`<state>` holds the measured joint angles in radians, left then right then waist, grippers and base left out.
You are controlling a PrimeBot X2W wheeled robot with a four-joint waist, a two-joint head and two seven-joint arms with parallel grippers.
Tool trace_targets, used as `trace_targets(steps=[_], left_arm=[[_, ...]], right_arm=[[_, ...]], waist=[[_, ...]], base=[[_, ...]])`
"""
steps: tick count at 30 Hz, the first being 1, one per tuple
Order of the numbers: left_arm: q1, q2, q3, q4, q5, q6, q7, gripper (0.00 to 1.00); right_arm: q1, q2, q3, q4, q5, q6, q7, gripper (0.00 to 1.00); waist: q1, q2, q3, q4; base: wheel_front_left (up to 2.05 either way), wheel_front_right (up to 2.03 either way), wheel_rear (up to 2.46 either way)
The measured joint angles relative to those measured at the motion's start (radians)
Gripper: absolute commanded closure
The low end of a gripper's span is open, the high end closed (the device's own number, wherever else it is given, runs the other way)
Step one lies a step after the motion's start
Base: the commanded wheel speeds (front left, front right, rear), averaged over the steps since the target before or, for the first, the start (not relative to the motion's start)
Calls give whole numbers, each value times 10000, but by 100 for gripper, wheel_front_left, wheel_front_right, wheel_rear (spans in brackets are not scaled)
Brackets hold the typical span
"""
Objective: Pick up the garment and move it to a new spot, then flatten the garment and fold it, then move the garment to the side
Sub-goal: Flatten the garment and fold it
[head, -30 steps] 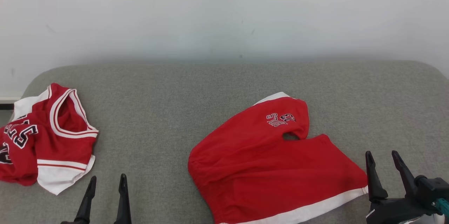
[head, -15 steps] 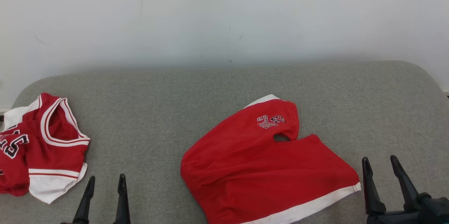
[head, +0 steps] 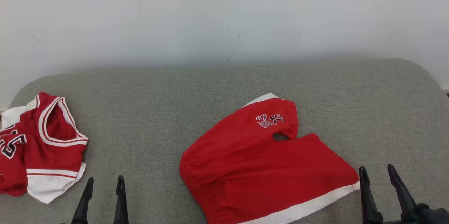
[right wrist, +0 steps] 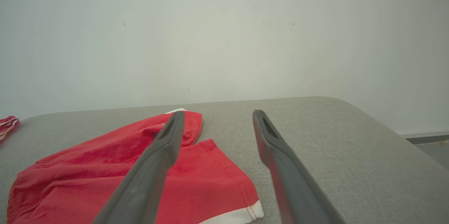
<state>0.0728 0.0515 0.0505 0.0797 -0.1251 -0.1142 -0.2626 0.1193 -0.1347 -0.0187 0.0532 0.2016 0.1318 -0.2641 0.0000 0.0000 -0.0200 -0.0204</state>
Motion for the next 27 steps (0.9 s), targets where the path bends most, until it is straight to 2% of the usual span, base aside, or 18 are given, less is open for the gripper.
trace_targets(steps=[16, 22, 27], left_arm=[[-14, 4, -21, 213, 125, -65, 0, 0], [-30, 6, -1310, 729, 259, -107, 0, 0], [-27, 81, -2938, 1400, 165, -151, 0, 0]], right_arm=[[-28, 46, 67, 198, 35, 0, 0, 0], [-216, -337, -15, 941, 184, 0, 0, 0], [-522, -671, -10, 1831, 288, 0, -2, 0]], waist=[[0, 0, 41, 104], [0, 0, 117, 131], [0, 0, 234, 141]], base=[[0, 0, 0], [0, 0, 0], [0, 0, 0]])
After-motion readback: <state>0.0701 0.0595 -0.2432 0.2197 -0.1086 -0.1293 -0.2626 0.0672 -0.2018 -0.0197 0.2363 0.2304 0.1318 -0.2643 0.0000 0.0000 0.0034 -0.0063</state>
